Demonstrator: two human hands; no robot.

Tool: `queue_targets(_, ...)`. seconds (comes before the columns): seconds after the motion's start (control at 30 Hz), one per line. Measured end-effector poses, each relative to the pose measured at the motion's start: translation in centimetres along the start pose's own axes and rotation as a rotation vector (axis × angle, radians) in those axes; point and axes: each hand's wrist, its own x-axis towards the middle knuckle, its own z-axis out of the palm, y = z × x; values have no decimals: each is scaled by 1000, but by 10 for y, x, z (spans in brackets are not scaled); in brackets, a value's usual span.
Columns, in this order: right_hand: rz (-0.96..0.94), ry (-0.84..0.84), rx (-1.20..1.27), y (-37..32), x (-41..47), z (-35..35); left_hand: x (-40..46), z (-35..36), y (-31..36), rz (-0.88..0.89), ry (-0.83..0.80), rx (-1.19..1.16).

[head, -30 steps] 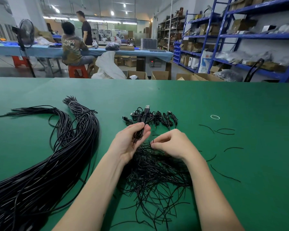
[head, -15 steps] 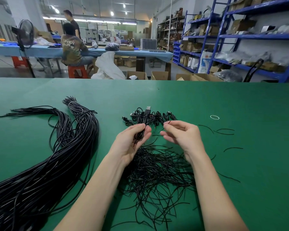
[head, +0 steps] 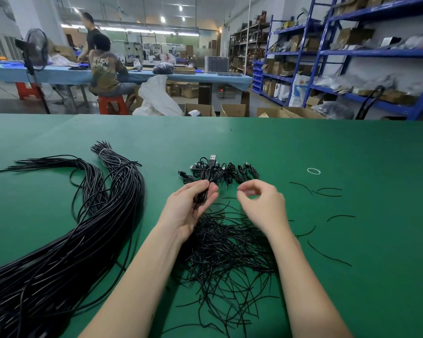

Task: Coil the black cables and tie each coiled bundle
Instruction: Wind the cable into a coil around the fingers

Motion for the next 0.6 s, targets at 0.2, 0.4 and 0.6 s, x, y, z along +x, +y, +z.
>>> queue_targets(0.2, 41, -201, -396, 8, -11, 5, 0, 0, -3, -9, 0, 9)
queue_targets(0.4, 21, -221, -466, 4, -10, 8, -1, 0, -1, -21, 16, -18)
queue_targets(0.6, 37, -197, -252, 7, -1, 3, -5, 3, 1, -50, 23, -66)
